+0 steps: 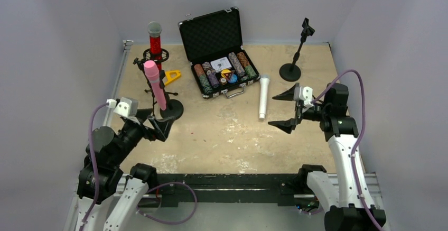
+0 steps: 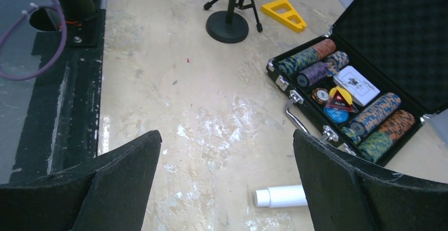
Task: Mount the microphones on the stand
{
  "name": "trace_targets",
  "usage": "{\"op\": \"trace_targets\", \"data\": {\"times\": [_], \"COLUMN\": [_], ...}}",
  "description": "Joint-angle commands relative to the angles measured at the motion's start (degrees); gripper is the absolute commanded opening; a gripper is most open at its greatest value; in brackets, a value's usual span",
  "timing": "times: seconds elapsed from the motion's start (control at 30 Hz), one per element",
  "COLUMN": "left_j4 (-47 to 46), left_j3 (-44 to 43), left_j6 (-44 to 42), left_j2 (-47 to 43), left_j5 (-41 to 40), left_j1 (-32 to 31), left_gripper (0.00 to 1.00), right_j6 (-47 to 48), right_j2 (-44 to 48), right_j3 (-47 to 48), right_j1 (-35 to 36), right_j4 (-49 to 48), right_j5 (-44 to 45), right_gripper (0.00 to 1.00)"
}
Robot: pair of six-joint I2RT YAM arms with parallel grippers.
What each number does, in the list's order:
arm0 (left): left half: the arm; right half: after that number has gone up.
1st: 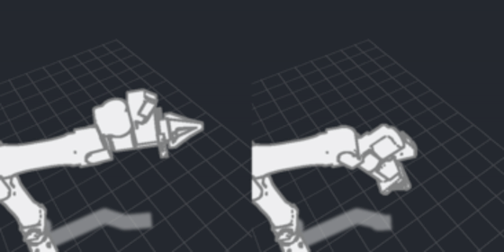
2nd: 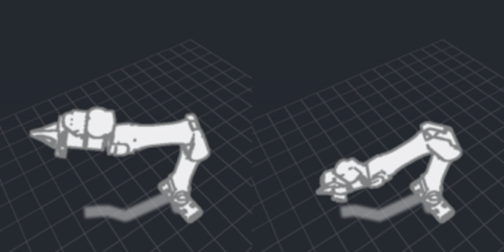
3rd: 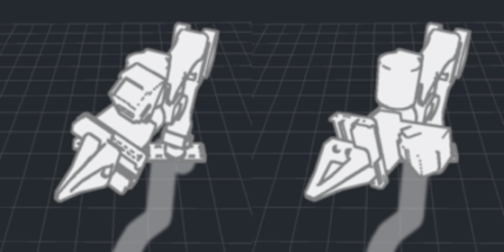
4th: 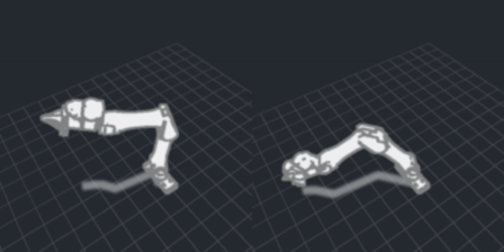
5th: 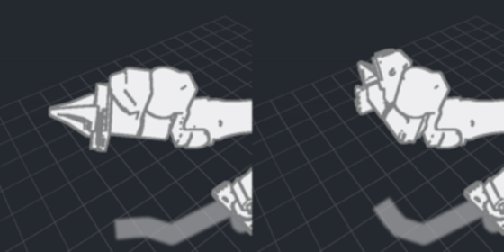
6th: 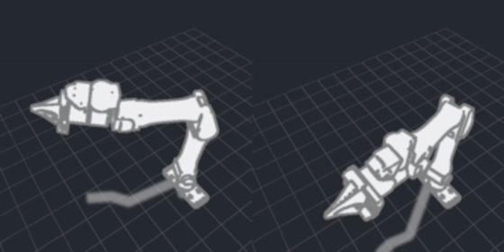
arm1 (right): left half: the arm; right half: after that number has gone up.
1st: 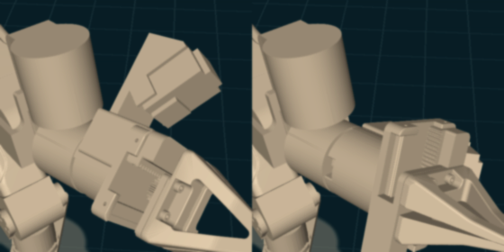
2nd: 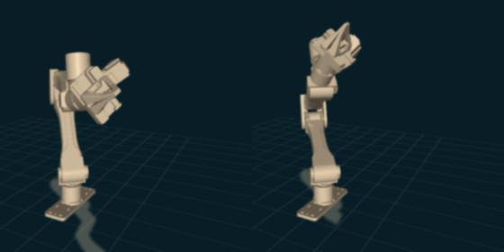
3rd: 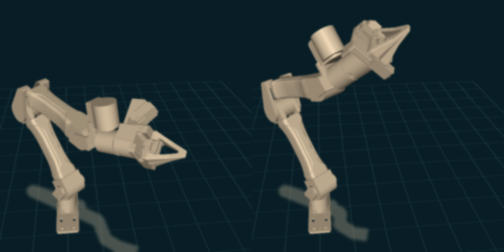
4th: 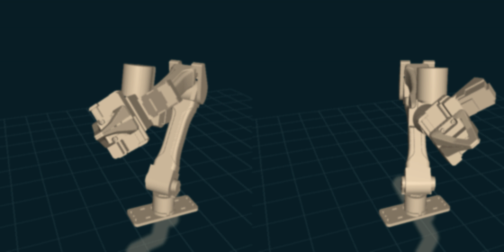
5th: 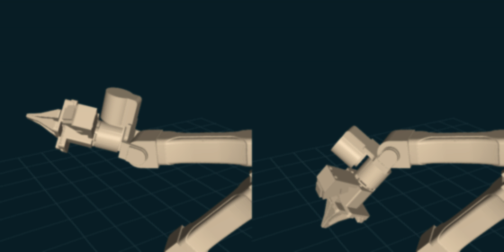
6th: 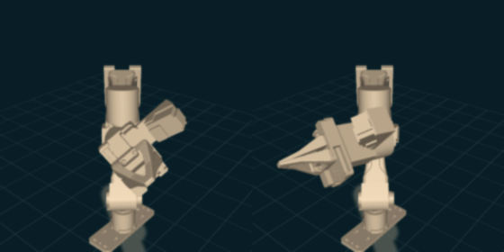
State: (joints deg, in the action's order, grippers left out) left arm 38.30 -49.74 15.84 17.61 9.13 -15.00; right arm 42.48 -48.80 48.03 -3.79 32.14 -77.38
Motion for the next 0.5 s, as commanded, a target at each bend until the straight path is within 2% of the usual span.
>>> {"op": "trace_targets", "data": {"times": [0.0,0.27,0.33,0.47], "left_j4": [-2.04,-6.87,-8.16,-3.10], "left_j3": [1.83,5.96,6.91,4.35], "left_j6": [5.51,7.04,8.09,5.43], "left_j2": [0.94,2.78,4.15,8.40], "left_j5": [14.82,21.17,23.46,24.25], "left_j1": [0.33,0.26,0.20,-1.01], "left_gripper": [1.00,0.99,0.94,0.91], "right_j6": [-4.52,-3.80,-5.88,-12.25], "right_j2": [1.96,-1.03,-1.02,1.37], "right_j3": [0.31,8.76,9.66,7.92], "right_j1": [-0.60,-0.62,-0.77,-0.97], "right_j4": [-3.47,7.88,7.98,3.02], "right_j5": [5.37,14.68,16.83,20.26], "right_gripper": [0.99,0.97,0.97,0.97]}}
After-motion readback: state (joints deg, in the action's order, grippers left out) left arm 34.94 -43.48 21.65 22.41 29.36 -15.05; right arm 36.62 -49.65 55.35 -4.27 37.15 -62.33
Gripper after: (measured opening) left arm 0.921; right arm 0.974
